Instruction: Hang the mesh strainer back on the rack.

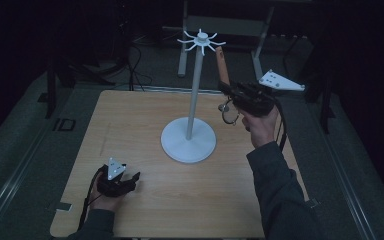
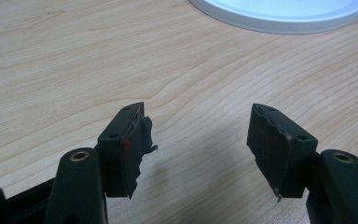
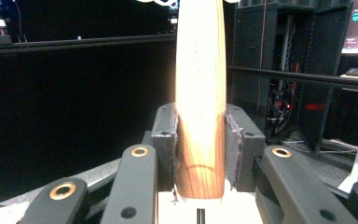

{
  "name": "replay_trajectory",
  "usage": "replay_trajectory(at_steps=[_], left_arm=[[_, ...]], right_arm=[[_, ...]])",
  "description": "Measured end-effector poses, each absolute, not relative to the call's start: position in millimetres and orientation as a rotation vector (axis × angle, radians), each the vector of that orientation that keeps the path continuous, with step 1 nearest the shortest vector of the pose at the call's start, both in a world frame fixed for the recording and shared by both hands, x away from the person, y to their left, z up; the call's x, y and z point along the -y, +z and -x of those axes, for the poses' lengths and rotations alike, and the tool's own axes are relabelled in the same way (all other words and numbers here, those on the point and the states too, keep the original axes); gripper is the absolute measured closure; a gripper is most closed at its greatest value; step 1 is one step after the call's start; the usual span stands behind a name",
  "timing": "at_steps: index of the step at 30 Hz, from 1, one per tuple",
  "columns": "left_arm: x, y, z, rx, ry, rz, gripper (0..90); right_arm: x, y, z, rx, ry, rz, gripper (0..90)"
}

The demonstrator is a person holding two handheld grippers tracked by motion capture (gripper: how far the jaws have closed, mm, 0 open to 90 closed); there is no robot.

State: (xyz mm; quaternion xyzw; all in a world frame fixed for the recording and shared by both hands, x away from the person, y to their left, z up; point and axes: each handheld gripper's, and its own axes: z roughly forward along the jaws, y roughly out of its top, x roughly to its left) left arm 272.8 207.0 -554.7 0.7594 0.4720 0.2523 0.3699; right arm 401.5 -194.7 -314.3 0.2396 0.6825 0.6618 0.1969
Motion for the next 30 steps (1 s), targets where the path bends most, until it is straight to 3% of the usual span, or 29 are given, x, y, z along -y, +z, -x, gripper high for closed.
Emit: replay_trajectory(at_steps=[23,27,30], left_arm=[[-206.9,-554.9,-272.9,-1.209,0.645,-1.952,37.5],[-206.7,-555.0,-272.9,-1.208,0.644,-1.953,37.5],[-206.6,-555.0,-272.9,-1.208,0.644,-1.952,37.5]], right_arm=[[184.9,-320.2,-407.7,-1.936,1.811,-0.663,65.6],[183.7,-319.2,-405.6,-1.927,1.789,-0.653,55.6],[184.8,-318.3,-404.5,-1.924,1.787,-0.648,53.3]])
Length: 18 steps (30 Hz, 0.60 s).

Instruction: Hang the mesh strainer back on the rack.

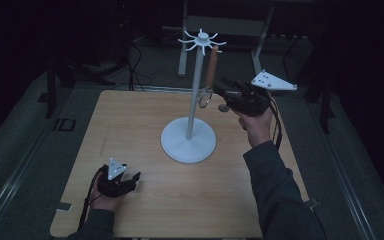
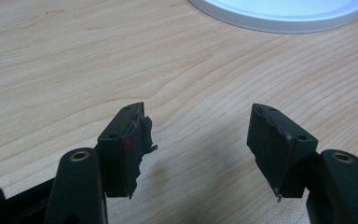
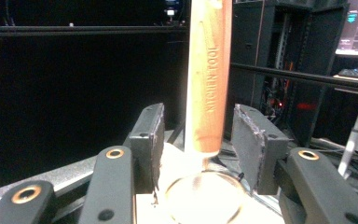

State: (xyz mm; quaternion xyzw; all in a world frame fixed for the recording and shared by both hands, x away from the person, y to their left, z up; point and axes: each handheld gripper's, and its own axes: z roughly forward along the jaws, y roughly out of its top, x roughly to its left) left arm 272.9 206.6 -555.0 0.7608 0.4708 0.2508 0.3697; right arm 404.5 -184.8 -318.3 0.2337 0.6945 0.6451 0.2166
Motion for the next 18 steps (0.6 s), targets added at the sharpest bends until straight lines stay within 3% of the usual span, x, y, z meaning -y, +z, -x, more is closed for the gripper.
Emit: replay_trajectory(at_steps=[10,18], left_arm=[[-207.0,-554.8,-272.9,-1.212,0.647,-1.948,37.5],[-207.2,-554.8,-272.9,-1.213,0.648,-1.948,37.4]], right_arm=[[185.8,-320.5,-403.9,-1.925,1.766,-0.663,37.6],[190.1,-323.4,-403.4,-1.924,1.761,-0.683,33.5]])
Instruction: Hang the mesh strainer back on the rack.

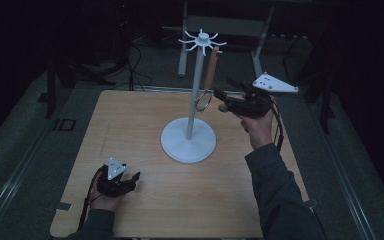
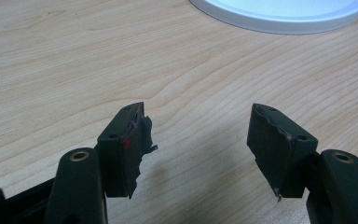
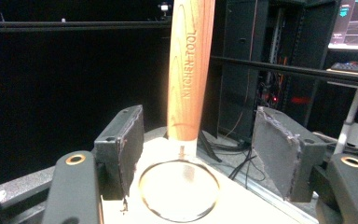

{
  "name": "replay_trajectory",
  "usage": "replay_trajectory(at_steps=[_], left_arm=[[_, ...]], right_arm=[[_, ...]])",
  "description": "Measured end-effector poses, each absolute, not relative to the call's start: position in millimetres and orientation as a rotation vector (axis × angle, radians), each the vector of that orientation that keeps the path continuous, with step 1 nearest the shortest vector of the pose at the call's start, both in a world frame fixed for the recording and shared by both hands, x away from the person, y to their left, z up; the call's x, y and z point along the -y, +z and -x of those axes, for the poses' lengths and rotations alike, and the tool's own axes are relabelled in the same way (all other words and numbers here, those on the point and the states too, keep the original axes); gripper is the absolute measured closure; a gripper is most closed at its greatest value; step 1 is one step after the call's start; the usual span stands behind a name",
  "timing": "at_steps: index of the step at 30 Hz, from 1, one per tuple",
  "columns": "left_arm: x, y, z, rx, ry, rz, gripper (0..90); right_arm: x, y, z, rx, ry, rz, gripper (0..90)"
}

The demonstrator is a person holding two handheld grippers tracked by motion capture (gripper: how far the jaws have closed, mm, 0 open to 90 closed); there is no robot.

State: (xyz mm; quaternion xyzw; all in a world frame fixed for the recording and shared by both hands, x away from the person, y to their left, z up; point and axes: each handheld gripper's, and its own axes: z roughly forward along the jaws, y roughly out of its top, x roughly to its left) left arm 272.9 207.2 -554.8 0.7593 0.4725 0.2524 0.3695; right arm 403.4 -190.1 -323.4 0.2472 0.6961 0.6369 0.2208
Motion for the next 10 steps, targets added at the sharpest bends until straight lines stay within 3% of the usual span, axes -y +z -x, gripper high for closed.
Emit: replay_trajectory(at_steps=[10], left_arm=[[-207.6,-554.8,-273.1,-1.217,0.651,-1.947,37.4]], right_arm=[[203.3,-335.1,-400.1,-1.919,1.749,-0.719,32.1]])
